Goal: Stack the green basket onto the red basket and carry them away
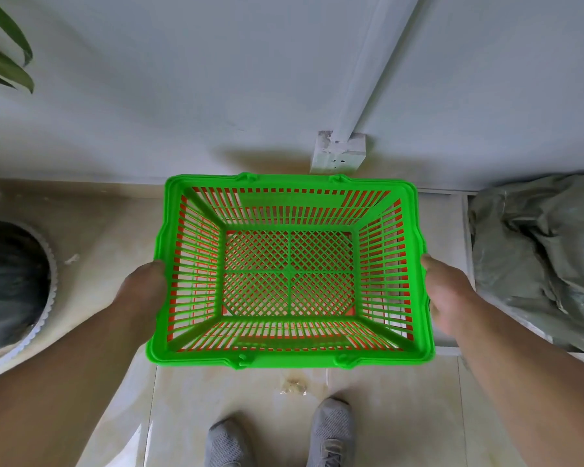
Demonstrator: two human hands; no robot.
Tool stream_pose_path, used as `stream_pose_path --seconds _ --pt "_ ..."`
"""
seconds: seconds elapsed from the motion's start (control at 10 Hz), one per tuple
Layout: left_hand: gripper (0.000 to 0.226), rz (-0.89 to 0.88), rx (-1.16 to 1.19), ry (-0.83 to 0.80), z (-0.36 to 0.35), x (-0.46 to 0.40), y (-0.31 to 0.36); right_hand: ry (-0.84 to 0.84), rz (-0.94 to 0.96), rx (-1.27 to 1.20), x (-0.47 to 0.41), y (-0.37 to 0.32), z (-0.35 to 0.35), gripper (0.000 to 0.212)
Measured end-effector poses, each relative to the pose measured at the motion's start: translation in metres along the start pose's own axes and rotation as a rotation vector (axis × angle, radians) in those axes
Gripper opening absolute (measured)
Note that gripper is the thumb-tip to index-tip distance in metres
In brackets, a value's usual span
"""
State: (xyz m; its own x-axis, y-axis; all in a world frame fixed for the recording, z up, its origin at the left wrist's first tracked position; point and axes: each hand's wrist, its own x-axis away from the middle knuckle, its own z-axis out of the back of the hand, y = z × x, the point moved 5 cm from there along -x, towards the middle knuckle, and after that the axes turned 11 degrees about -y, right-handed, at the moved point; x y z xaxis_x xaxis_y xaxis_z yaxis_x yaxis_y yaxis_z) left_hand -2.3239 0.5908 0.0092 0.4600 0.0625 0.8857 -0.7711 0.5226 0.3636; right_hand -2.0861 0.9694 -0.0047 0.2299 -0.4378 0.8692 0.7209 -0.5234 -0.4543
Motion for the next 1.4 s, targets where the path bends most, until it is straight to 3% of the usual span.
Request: stream_pose_path --seconds 0.8,1.1,1.3,1.4 --pt "0.037 -0.062 -0.007 -0.080 -0.018 -0.036 0.000 0.038 -0.033 0.007 -0.028 -0.001 -0.005 0.032" --pt "0.042 -0.055 -0.059 -0.027 -0.017 -0.048 -0.003 0.052 -0.032 0.056 -0.030 -0.002 -0.006 0.037" --pt "0.042 -0.109 -0.180 -0.018 -0.013 -0.049 -0.002 0.074 0.013 0.247 -0.017 -0.009 -0.005 0.040" --pt "0.063 -0.122 -0.229 0.024 -0.001 -0.053 -0.004 0.079 0.083 0.355 -0.002 -0.016 -0.005 0.031"
